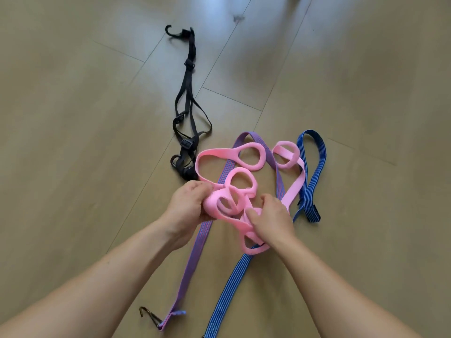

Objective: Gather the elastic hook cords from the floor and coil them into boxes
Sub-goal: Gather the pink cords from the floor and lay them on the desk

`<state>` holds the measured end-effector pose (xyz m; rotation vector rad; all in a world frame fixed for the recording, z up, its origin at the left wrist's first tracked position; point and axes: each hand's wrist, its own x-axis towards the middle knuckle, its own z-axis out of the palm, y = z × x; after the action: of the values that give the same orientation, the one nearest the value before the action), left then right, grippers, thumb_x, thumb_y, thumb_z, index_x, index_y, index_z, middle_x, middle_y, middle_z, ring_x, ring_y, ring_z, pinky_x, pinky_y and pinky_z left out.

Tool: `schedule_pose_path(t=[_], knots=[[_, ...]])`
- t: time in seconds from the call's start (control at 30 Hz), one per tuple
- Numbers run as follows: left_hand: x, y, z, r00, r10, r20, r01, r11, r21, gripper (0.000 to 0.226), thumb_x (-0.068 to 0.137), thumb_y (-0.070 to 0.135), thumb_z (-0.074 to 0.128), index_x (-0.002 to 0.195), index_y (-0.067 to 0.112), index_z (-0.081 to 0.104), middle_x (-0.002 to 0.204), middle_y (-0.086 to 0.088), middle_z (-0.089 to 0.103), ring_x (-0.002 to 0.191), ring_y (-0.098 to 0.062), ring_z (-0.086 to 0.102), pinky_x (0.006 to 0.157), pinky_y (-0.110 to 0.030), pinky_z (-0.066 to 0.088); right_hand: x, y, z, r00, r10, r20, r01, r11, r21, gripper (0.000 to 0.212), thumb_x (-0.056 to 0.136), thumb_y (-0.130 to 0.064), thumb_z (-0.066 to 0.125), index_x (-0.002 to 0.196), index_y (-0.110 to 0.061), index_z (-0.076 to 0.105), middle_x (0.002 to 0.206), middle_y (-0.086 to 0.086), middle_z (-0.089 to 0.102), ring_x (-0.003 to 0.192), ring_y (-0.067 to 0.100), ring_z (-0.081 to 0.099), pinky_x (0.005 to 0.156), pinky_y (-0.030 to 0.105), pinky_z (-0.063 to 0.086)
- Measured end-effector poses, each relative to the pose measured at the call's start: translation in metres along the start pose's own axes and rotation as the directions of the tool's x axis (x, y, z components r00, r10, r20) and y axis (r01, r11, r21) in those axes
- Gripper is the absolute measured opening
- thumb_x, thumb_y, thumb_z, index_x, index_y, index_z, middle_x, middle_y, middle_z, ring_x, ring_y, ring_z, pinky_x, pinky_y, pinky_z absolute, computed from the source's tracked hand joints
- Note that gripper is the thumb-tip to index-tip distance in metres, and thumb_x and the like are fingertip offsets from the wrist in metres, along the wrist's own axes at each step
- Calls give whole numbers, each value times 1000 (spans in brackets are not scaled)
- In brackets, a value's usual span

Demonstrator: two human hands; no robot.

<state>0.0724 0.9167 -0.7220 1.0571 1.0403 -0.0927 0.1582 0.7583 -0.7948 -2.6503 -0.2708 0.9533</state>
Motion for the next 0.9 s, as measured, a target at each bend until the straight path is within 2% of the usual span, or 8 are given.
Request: schedule_pose_path(t=[0.1, 0.17, 0.27, 0.4, 0.63, 0.73, 0.8, 0.9], knots=[[5, 12, 1, 991, -67, 118, 71, 997, -34, 18, 89, 20, 65, 102, 9, 62, 78, -7, 63, 56, -13, 61, 57, -29, 53, 13, -10, 1, 992, -29, 124, 25, 999, 37, 17, 93, -30, 52, 92, -16, 62, 93, 5, 67, 94, 31, 60, 72, 36, 41], [-4, 19, 3, 971, -116, 210, 125, 992, -31, 33, 70, 10, 72, 101, 10, 60, 88, -8, 64, 64, -16, 63, 60, -32, 53, 7, -19, -8, 988, -86, 132, 67, 988, 141, 15, 92, -22, 51, 79, -18, 55, 81, 1, 62, 86, 30, 58, 70, 36, 41], [-33, 31, 6, 973, -153, 174, 174, 979, -110, 54, 70, -7, 60, 123, 3, 53, 106, -18, 67, 74, -25, 66, 72, -43, 52, -29, -34, -41, 996, 10, 87, -52, 863, 502, 12, 95, -23, 50, 91, -15, 57, 90, 4, 67, 82, 29, 68, 74, 40, 53], [-98, 65, 15, 990, -118, 79, 117, 993, 12, 36, 91, -15, 49, 123, -3, 59, 110, -23, 67, 78, -24, 61, 73, -37, 49, -94, -49, -111, 994, 8, 106, -84, 669, 739, 11, 99, -17, 50, 99, -18, 60, 82, 0, 71, 52, 17, 64, 58, 33, 56], [-223, 180, 46, 999, -35, -31, 38, 993, 110, 40, 87, -8, 35, 112, 8, 63, 81, -7, 62, 48, -11, 54, 46, -26, 47, -210, -94, -256, 998, -9, 55, -43, 511, 859, 23, 93, -13, 61, 71, -14, 57, 70, 1, 61, 58, 16, 55, 52, 20, 46], [-287, 234, 70, 998, -4, 66, -3, 994, 112, 37, 88, -9, 38, 107, 6, 66, 69, -1, 68, 46, -10, 56, 45, -21, 45, -260, -113, -324, 998, -27, 49, -33, 426, 904, 13, 96, -9, 57, 84, -10, 60, 80, 9, 67, 65, 21, 62, 58, 29, 53], [-330, 271, 83, 990, 14, 141, -26, 996, 87, 28, 88, -6, 49, 108, 4, 66, 72, -2, 70, 58, -15, 61, 54, -25, 50, -296, -123, -368, 992, -107, 61, -15, 383, 924, 5, 94, -5, 60, 98, -8, 62, 95, 14, 71, 76, 21, 67, 63, 30, 56], [-390, 322, 97, 976, 70, 207, -95, 989, 115, 48, 71, -7, 64, 118, 2, 60, 91, -8, 69, 76, -16, 65, 65, -26, 54, -349, -134, -430, 972, -232, 34, 58, 378, 924, 32, 87, 10, 62, 114, -8, 61, 103, 11, 73, 83, 16, 69, 68, 28, 57]])
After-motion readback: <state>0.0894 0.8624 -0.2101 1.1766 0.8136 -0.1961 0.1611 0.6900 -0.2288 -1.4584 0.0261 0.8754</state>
